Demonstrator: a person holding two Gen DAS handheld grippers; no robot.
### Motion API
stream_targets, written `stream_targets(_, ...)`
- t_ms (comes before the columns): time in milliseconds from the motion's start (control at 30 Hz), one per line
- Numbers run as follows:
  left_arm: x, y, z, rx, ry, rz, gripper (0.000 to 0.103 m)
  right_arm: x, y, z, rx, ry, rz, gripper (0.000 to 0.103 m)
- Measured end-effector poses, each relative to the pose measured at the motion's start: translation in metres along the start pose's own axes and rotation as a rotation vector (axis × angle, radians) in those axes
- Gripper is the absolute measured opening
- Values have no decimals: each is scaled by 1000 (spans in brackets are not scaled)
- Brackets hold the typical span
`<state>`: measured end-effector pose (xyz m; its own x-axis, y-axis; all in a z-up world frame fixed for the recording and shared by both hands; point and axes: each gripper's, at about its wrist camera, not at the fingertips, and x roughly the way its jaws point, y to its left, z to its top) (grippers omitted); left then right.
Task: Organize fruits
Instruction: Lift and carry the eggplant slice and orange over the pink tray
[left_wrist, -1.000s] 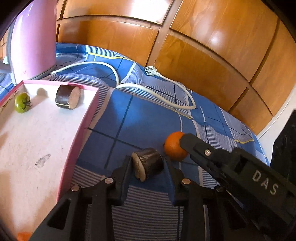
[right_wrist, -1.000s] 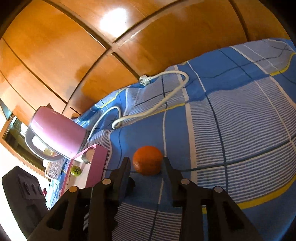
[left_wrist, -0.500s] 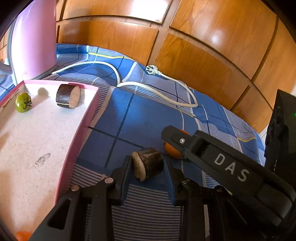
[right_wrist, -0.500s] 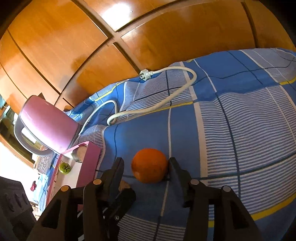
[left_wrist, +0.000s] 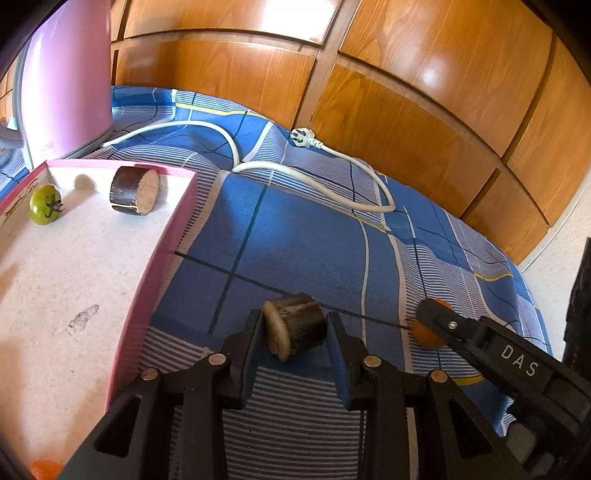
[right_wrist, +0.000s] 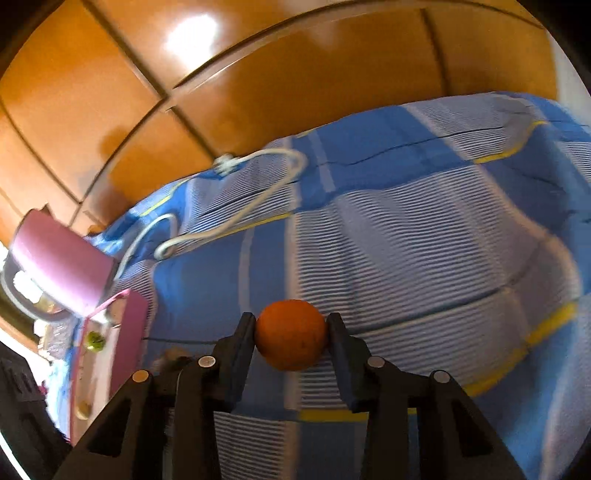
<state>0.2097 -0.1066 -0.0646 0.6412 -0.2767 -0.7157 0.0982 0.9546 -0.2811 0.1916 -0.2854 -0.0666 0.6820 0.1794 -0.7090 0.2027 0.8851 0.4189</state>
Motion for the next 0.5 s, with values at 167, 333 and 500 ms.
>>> stream_targets(167,1,-1,1,-1,1,-3,34,2,4,-2,-55,-22,-49,40)
stream_targets(333,0,-2,1,-4,-1,-8,34,1,-1,-2,-42,-34,-36,40)
stream_targets(500,-1,-2,1,-7,-2,-17,32,0,-1,-3,-36,-36,-30,40)
